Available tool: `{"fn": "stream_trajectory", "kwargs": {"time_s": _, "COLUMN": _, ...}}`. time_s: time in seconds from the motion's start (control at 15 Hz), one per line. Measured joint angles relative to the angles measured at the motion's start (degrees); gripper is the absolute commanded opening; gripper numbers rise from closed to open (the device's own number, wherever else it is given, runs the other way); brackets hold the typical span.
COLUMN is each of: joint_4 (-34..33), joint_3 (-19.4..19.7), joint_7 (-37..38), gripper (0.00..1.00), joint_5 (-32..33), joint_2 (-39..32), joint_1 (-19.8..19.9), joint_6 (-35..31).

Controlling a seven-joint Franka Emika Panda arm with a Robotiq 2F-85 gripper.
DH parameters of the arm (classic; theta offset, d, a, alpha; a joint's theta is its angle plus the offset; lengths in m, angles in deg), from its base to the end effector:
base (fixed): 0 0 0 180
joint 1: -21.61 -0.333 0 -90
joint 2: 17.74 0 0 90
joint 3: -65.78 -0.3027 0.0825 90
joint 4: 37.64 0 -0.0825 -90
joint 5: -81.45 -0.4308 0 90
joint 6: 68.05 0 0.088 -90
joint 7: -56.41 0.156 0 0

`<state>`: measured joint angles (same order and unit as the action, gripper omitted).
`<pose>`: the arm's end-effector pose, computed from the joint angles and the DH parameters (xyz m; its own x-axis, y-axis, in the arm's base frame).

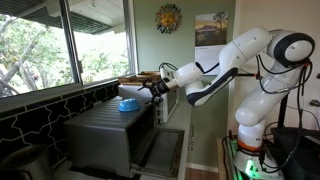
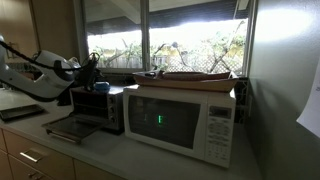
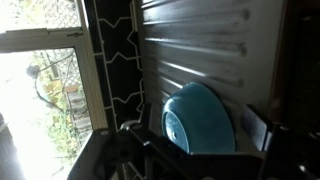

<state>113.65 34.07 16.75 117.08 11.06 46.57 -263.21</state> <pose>0.4989 0.1338 0.4384 -0.0856 0.9948 0.0553 0.4279 -0.0134 0.9037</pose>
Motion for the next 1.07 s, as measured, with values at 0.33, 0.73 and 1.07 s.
{"fn": "stream_trajectory", "kwargs": {"time_s": 0.33, "joint_4": -3.5, "joint_3": 10.3, "joint_7": 2.5, "gripper": 1.00, "joint_5": -1.1, "joint_2": -1.9, "joint_1": -10.7, "joint_6": 13.8}}
{"fn": "stream_trajectory", "kwargs": {"time_s": 0.73, "joint_4": -10.3, "joint_3": 21.6, "joint_7": 6.4, "gripper": 1.00, "joint_5": -12.1, "joint_2": -3.2, "joint_1": -23.8, "joint_6": 29.1}}
{"fn": "stream_trajectory", "kwargs": {"time_s": 1.07, "joint_4": -15.9, "joint_3": 24.7, "joint_7": 14.9, "gripper": 1.00, "joint_5": -17.4, "joint_2": -3.2, "joint_1": -27.5, "joint_6": 38.6}}
